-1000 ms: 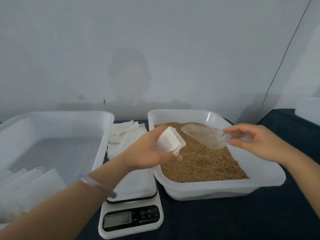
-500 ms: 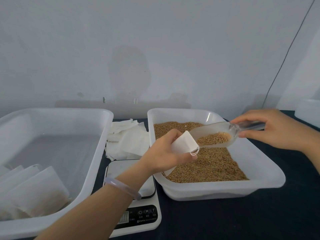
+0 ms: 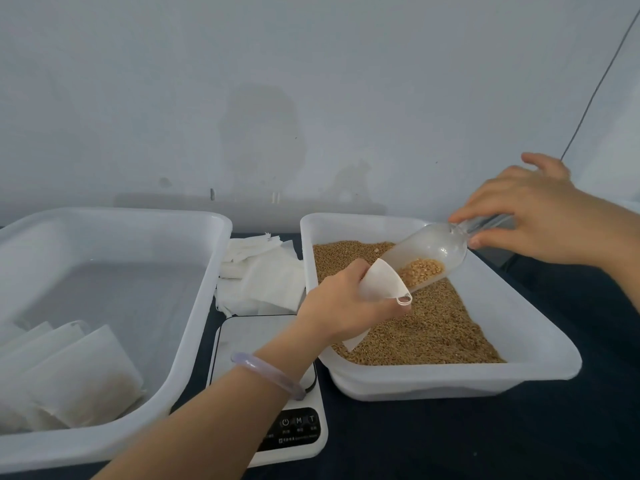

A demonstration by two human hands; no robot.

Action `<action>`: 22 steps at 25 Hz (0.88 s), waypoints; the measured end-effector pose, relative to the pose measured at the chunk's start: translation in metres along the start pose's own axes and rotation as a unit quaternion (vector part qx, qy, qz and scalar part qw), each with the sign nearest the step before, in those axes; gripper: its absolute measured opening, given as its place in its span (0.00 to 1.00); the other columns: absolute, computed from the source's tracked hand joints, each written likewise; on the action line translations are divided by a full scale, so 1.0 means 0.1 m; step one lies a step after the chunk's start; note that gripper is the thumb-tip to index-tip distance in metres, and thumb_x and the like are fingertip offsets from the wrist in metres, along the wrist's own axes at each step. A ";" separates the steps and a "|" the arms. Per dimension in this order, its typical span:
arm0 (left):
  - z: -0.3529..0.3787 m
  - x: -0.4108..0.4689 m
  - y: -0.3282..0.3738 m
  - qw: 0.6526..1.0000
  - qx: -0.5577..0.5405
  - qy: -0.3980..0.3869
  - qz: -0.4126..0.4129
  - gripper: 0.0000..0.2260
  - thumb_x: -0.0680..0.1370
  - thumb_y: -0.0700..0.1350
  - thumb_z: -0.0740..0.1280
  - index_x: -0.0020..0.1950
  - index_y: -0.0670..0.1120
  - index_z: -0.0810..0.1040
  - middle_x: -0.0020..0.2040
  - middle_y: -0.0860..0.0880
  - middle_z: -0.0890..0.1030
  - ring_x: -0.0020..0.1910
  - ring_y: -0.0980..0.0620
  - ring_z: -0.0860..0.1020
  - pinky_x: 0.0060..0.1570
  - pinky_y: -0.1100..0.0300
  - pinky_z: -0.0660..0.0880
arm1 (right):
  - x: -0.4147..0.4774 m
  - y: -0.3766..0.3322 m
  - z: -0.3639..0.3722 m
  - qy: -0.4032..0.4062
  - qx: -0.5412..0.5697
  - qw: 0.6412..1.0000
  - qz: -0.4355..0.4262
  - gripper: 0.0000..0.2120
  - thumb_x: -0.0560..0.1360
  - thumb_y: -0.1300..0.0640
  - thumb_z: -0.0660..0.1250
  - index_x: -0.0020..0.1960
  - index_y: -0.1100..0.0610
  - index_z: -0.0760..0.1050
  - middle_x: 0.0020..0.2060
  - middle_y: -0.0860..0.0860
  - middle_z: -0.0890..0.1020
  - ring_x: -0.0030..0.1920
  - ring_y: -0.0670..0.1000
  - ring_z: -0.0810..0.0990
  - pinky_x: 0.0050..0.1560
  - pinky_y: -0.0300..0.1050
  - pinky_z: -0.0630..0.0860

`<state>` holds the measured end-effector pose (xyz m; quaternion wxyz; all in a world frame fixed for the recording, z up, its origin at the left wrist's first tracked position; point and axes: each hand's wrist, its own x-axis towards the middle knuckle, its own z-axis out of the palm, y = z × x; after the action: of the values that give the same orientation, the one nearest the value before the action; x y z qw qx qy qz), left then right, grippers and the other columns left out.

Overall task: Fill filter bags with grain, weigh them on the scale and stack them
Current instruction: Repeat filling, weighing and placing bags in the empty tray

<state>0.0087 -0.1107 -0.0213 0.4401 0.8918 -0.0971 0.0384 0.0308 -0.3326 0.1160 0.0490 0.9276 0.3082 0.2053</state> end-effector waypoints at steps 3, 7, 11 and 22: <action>0.00 0.00 -0.01 0.999 -0.051 0.014 -0.004 0.26 0.64 0.68 0.67 0.53 0.53 0.70 0.46 0.52 0.81 0.45 0.48 0.81 0.48 0.46 0.78 | 0.04 -0.06 -0.04 0.051 -0.031 0.998 -0.025 0.14 0.69 0.52 0.73 0.54 0.44 0.81 0.48 0.44 0.80 0.61 0.54 0.70 0.70 0.55 0.36; 0.00 0.00 -0.04 0.996 -0.079 0.033 -0.002 0.22 0.67 0.66 0.69 0.52 0.53 0.70 0.39 0.52 0.83 0.42 0.50 0.82 0.46 0.46 0.79 | 0.06 -0.14 -0.03 0.093 -0.056 0.993 -0.055 0.14 0.67 0.56 0.75 0.52 0.49 0.83 0.45 0.48 0.82 0.57 0.58 0.74 0.69 0.62 0.40; -0.01 -0.01 -0.03 0.996 -0.076 0.042 -0.013 0.26 0.62 0.64 0.70 0.53 0.54 0.69 0.44 0.55 0.79 0.43 0.52 0.80 0.45 0.48 0.79 | 0.04 -0.06 0.05 0.084 -0.026 0.995 -0.046 0.14 0.67 0.54 0.75 0.52 0.45 0.81 0.47 0.45 0.81 0.55 0.52 0.73 0.67 0.48 0.45; 0.01 -0.03 -0.14 0.969 -0.209 0.127 -0.013 0.17 0.64 0.50 0.69 0.51 0.54 0.71 0.44 0.49 0.81 0.43 0.47 0.82 0.45 0.44 0.79 | -0.13 -0.13 1.30 -0.200 0.135 0.966 0.092 0.21 0.69 0.46 0.73 0.60 0.48 0.75 0.48 0.40 0.74 0.46 0.39 0.73 0.45 0.34 0.68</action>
<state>0.0083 -0.1028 -0.0339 0.6262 0.7688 -0.0349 0.1249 0.0678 -0.3254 -0.0093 -0.0351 0.9721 0.2304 -0.0244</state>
